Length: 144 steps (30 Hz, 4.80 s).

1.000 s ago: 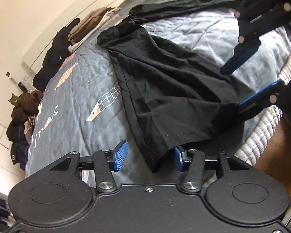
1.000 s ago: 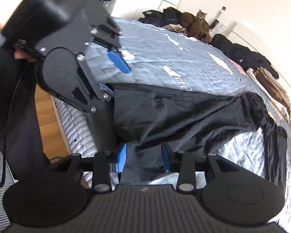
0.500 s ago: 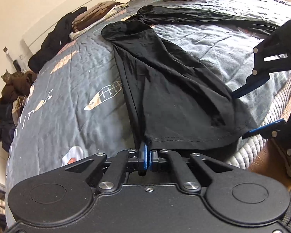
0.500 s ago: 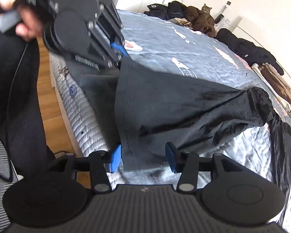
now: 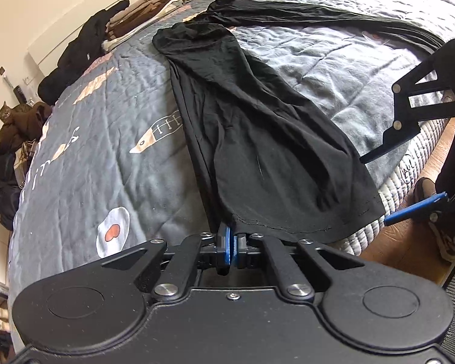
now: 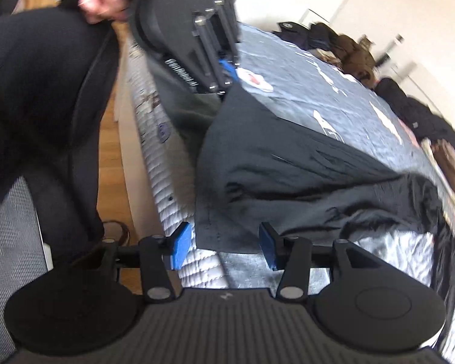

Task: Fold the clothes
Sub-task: 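Lift both trouser hems off the bed with both grippers, then carry the hems over toward the waistband with both grippers, folding the legs, then lower the folded trousers onto the bed and open both grippers, then grasp the folded edge of the trousers with both grippers, then open both grippers and lift them off the trousers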

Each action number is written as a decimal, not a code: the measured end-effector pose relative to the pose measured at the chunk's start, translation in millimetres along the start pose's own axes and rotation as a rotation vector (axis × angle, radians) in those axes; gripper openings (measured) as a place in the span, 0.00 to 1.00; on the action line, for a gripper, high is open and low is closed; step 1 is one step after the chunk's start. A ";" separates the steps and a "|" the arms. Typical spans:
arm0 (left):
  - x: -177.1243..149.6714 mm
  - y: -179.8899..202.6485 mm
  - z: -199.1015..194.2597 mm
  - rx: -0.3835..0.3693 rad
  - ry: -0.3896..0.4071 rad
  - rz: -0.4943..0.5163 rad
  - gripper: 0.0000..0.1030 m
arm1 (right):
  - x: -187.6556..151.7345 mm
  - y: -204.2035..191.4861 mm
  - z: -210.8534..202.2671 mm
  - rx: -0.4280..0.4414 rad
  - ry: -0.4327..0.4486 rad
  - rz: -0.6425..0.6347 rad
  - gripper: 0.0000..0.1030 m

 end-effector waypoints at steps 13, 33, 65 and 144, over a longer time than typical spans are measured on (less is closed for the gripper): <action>-1.9 -7.6 1.2 -0.028 0.005 -0.049 0.02 | -11.7 -18.6 25.2 0.006 0.004 -0.227 0.43; -3.2 4.8 -57.3 -0.137 0.032 -0.007 0.02 | -4.4 65.4 -50.7 0.383 0.121 0.215 0.02; 251.6 -102.9 127.9 -0.093 0.072 0.297 0.02 | -28.8 390.6 34.2 0.156 0.102 0.659 0.02; 86.1 -102.7 133.5 -0.192 0.075 -0.419 0.37 | -76.6 283.0 41.9 0.092 -0.022 0.918 0.40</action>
Point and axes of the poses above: each gripper's, at about its wrist camera, not at the fingertips, and z roughly the way its jaws point, y to its right, x to its top, the point moved 1 cm from there along z, roughly the way its jaws point, and after that the axes turned 6 degrees about z, right-handed, at the moved point
